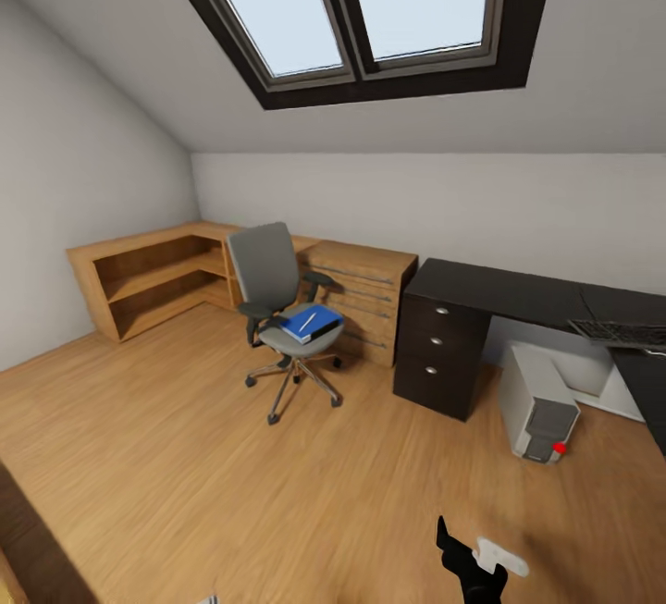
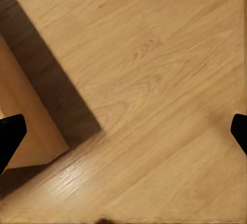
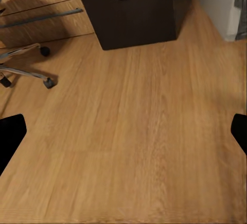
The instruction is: In the bedroom, organize the workspace by keeping the computer under the desk, ensuring the monitor is on the desk, placing the keyboard on the desk next to the monitor, placing the mouse on the desk next to the keyboard, moving the folder from the swivel chair onto the desk next to the mouse, stacking the notebook on top of the folder with the pen on top of the notebook, and positioning the swivel chair next to the desk.
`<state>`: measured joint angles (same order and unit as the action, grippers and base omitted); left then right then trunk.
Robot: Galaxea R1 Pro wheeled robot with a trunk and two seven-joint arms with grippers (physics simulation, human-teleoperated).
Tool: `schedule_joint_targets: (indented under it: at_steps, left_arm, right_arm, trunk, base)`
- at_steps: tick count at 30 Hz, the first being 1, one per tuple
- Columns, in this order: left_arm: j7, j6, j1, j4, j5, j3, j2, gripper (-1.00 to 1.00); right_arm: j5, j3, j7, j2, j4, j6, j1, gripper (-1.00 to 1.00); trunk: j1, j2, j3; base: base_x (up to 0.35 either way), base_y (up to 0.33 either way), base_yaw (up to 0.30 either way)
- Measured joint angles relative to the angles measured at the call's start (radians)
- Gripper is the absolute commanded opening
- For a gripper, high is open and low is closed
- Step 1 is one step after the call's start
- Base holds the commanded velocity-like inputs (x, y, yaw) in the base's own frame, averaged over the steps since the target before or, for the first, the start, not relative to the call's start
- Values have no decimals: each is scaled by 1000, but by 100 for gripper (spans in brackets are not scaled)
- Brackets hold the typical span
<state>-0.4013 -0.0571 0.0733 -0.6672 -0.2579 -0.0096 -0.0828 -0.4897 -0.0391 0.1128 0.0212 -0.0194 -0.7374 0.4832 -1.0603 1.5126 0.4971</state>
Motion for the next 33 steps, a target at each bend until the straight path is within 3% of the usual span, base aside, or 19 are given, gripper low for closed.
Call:
schedule_joint_targets:
  at_steps: [7, 10, 16, 33]
  left_arm:
    - [1, 1, 0, 0, 1, -1, 0, 100]
    - [2, 2, 0, 0, 1, -2, 0, 100]
    - [2, 3, 0, 0, 2, -3, 0, 100]
    - [3, 3, 0, 49, 4, -7, -3, 100]
  right_arm:
    - [7, 0, 4, 0, 0, 0, 0, 100]
    - [58, 0, 5, 0, -1, 1, 0, 100]
    - [112, 0, 5, 0, -1, 2, 0, 100]
    - [133, 0, 6, 0, -1, 2, 0, 100]
  trunk:
    - [27, -49, -13]
    - [38, -70, -18]
    - [61, -112, -29]
    - [127, -231, -60]
  base:
    - [-339, 1, -182]
    - [-340, 0, -183]
    - [-340, -1, -183]
    - [-341, -67, -184]
